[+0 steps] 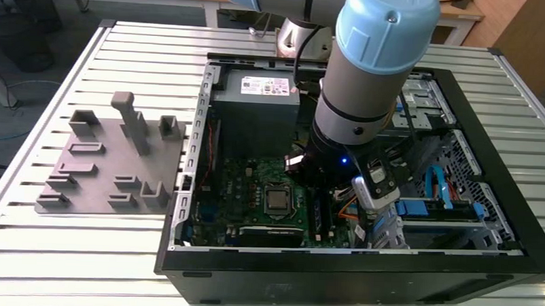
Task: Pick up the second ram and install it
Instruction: 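Insert the second ram into the second slot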
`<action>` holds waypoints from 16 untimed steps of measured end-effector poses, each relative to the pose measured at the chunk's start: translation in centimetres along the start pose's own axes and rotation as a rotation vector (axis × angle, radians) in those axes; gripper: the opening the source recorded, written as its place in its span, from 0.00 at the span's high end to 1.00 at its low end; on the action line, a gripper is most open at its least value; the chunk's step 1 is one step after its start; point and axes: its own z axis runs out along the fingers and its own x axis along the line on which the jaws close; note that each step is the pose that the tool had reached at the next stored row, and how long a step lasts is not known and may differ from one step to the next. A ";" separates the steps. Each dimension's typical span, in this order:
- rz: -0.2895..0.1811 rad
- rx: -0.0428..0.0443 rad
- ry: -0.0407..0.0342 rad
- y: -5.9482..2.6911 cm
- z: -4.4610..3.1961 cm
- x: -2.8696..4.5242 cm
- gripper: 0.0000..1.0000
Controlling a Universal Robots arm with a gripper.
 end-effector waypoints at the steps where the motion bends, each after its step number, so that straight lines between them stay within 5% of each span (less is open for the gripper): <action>1: 0.000 0.0000 0.0000 0.00 0.00 0.00 0.87; 16: 0.000 0.0000 0.0001 -0.01 0.26 0.00 0.87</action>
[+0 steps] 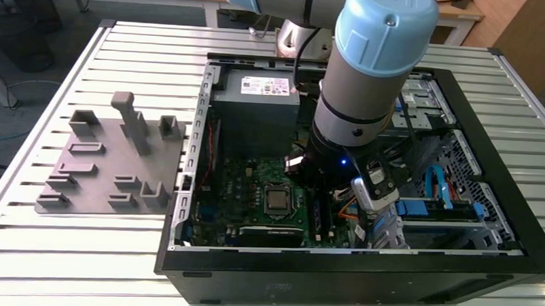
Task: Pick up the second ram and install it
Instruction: 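Insert the second ram into the second slot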
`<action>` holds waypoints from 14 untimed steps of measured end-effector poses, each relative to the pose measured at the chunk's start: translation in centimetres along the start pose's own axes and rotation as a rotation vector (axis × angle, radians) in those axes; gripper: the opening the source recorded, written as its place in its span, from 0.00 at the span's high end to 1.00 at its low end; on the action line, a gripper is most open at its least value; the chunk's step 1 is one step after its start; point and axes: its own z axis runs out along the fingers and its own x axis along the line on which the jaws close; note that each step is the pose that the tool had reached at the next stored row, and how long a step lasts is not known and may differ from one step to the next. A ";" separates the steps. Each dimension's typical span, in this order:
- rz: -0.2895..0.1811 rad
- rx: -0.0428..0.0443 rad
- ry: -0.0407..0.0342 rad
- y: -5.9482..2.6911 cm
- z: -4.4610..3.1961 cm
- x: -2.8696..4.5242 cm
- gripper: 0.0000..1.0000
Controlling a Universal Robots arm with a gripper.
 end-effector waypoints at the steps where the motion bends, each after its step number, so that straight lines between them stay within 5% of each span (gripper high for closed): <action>1: 0.000 0.0001 0.0000 0.00 0.00 0.00 0.87; 14: -0.001 0.0005 0.0000 0.02 0.42 0.00 0.87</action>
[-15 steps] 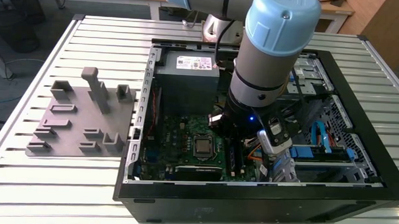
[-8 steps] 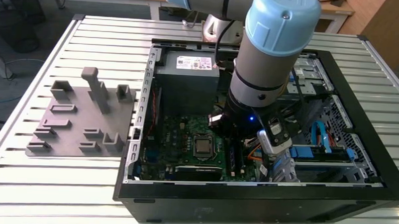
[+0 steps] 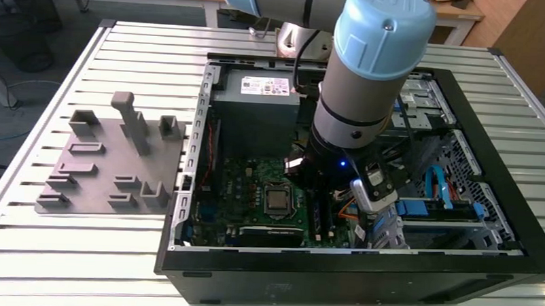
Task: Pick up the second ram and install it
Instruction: 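Insert the second ram into the second slot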
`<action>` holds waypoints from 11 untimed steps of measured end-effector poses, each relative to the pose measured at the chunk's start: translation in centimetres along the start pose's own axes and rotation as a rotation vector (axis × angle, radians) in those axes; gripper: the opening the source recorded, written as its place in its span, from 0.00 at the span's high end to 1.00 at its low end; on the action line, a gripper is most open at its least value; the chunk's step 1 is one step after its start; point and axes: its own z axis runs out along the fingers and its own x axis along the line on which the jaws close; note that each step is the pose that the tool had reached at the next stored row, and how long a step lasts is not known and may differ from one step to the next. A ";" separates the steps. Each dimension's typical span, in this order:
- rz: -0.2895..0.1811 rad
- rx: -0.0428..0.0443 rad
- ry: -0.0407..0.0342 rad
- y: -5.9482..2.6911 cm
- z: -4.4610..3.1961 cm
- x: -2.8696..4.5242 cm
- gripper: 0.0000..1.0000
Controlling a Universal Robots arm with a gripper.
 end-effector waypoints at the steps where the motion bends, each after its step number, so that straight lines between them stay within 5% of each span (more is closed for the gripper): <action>1: 0.000 -0.0003 -0.0001 0.01 0.02 0.00 0.87; 9: 0.000 -0.0003 -0.0001 0.01 0.02 0.00 0.79; 11: 0.000 -0.0002 -0.0001 0.02 -0.62 0.00 0.79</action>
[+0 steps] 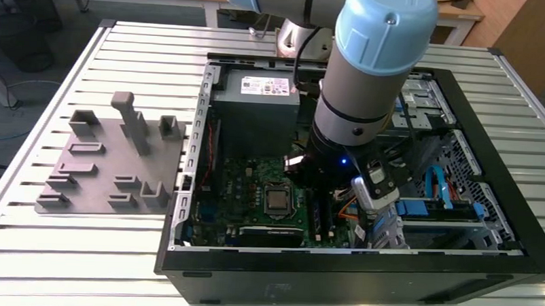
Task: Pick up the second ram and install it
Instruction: 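Insert the second ram into the second slot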
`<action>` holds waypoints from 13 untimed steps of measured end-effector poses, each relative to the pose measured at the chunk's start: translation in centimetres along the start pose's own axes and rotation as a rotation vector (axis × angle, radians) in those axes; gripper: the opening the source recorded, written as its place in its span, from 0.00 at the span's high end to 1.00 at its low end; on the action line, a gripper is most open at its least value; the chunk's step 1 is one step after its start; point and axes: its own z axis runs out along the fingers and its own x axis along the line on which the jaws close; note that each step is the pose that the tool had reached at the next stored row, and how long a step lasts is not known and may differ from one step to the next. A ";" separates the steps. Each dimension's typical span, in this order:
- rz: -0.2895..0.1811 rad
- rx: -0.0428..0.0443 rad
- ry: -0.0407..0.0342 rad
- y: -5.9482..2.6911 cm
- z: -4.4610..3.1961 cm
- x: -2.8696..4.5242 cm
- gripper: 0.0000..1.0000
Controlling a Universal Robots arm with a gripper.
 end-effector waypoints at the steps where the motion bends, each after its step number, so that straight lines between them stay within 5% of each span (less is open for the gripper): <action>1: 0.000 0.0000 0.0000 0.01 -0.45 0.00 0.79; 7: 0.000 0.0000 -0.0001 0.23 -2.94 -0.02 0.80; 9: 0.000 0.0000 -0.0001 0.34 -3.46 -0.02 0.89; 13: 0.000 -0.0004 -0.0003 0.40 -3.67 -0.02 0.89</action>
